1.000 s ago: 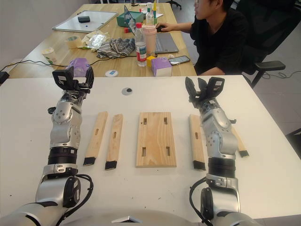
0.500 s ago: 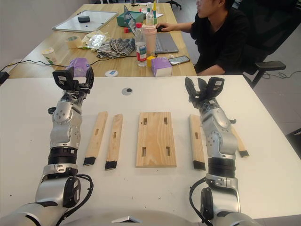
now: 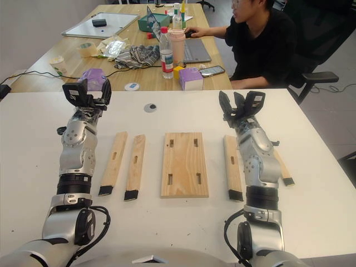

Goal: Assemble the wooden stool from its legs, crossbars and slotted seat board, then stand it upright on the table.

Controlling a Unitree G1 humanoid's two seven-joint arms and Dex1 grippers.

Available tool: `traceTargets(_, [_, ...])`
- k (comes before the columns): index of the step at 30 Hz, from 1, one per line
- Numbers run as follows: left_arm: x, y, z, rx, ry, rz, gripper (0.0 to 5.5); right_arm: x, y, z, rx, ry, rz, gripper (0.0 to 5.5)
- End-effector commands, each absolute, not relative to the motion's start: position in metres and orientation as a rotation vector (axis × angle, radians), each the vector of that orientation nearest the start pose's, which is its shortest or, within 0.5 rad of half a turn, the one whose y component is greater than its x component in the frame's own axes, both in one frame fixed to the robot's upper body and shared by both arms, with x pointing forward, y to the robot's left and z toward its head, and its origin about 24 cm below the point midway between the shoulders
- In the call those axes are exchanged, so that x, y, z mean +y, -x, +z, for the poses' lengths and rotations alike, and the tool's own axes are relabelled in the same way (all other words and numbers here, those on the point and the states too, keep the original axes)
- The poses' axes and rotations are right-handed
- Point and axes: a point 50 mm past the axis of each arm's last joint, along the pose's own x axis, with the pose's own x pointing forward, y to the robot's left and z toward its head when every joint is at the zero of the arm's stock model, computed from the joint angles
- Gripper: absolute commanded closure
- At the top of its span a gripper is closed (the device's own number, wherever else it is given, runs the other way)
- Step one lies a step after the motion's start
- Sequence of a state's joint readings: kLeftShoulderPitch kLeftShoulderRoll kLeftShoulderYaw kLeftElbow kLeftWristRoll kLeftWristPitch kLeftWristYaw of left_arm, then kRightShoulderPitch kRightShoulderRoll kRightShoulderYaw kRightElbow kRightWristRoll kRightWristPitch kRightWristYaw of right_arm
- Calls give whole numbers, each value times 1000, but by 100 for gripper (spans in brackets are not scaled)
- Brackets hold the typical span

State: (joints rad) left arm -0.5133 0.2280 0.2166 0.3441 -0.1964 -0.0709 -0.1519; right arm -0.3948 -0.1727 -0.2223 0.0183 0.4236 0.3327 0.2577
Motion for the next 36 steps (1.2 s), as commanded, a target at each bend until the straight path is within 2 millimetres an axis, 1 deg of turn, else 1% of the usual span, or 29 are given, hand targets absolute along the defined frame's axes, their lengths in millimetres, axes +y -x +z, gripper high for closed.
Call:
traceTargets(1, [209,-343,135,-280,15,-20,196,-192,-320,136,-136,-207,200,269])
traceTargets(2, [209,-343,134,-280,15,-18,196,-201,-319,136,-149,-159,156,269])
traceTargets(3, [209,-342,134,-280,16,-18,196,-216,-315,133,-120,-108,140,269])
traceTargets(5, [208,-341,133,-279,16,-17,196,-253,-300,125,-50,6,107,269])
traceTargets(6, [208,-339,132,-279,16,-14,196,-268,-292,122,-17,46,99,269])
traceTargets(7, [210,-337,131,-276,16,-5,196,-288,-280,115,33,104,80,269])
traceTargets(8, [213,-335,129,-271,18,5,196,-311,-265,107,93,145,56,269])
traceTargets(9, [215,-333,127,-266,19,14,196,-330,-250,101,146,172,35,269])
traceTargets(11, [216,-330,124,-260,20,23,196,-351,-233,94,212,195,21,269])
traceTargets(12, [215,-328,123,-259,19,24,196,-356,-223,86,264,195,26,269])
traceTargets(14, [215,-325,123,-257,18,26,196,-362,-207,73,343,186,33,269])
traceTargets(15, [215,-324,123,-256,18,30,196,-363,-203,68,372,179,39,269])
traceTargets(19, [216,-320,121,-247,19,36,196,-362,-192,52,460,144,56,269])
traceTargets(25, [214,-320,121,-240,21,27,196,-367,-177,33,580,124,21,269])
traceTargets(28, [214,-320,121,-235,20,23,196,-362,-169,23,654,102,66,269])
traceTargets(30, [214,-319,121,-233,20,23,198,-358,-168,21,672,97,92,301])
traceTargets(31, [214,-319,120,-232,20,24,198,-356,-169,22,676,97,109,327])
traceTargets(34, [214,-318,120,-231,22,28,198,-351,-171,22,686,94,145,372])
traceTargets(35, [214,-318,120,-231,23,29,198,-350,-171,23,686,94,147,378])
traceTargets(36, [214,-318,120,-230,24,30,198,-350,-171,23,686,93,147,399])
